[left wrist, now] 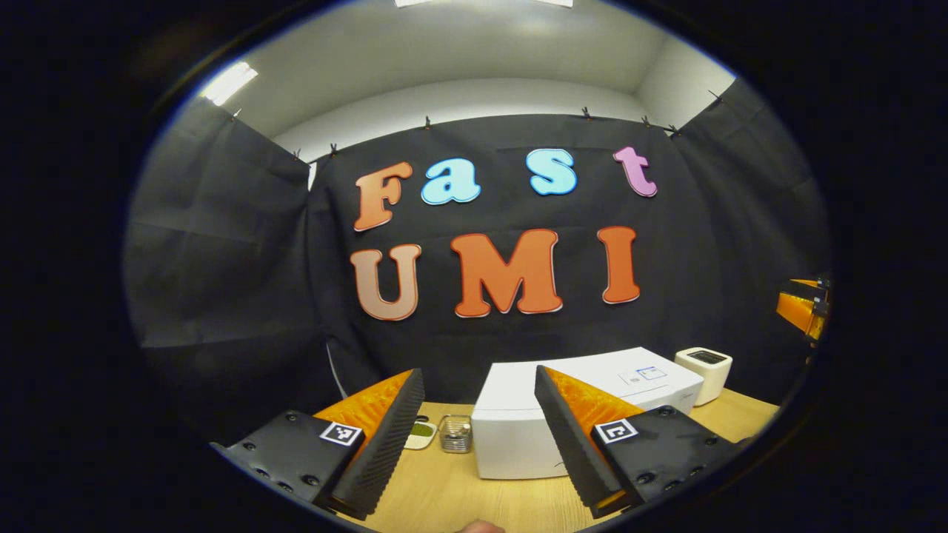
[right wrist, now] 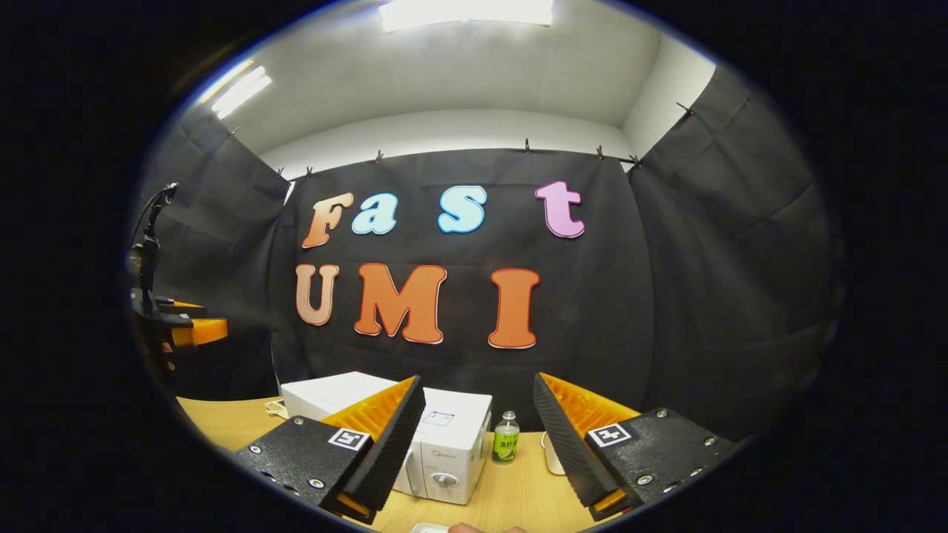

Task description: Open the microwave oven with the left hand, put the food in, and close the microwave oven.

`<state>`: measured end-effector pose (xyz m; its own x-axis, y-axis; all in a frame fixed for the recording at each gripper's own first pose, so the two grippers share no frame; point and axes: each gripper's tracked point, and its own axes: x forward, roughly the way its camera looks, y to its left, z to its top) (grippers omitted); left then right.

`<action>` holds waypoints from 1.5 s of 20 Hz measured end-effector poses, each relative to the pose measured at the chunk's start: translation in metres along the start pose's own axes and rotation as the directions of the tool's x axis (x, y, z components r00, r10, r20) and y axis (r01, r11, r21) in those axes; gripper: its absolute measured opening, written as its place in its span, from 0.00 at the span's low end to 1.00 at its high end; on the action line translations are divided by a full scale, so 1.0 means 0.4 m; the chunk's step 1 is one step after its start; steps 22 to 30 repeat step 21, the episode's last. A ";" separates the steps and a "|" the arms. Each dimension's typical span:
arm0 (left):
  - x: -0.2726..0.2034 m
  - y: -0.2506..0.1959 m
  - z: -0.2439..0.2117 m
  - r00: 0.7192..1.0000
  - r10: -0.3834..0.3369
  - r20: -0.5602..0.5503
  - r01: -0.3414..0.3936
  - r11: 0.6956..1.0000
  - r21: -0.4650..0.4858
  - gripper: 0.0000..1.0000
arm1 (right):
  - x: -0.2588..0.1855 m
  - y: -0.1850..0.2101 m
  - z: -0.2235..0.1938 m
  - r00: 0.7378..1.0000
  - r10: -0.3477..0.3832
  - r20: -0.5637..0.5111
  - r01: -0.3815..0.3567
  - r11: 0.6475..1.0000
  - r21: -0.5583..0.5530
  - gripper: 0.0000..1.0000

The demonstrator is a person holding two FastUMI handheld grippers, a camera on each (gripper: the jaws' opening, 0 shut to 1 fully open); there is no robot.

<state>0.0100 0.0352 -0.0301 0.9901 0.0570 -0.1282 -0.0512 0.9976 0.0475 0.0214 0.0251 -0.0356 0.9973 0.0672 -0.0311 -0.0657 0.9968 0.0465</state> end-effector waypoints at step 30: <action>-0.007 0.059 0.138 0.998 0.035 0.059 -0.035 0.999 -0.005 0.94 | 0.023 0.034 0.085 0.999 0.045 -0.012 -0.045 0.999 0.030 0.92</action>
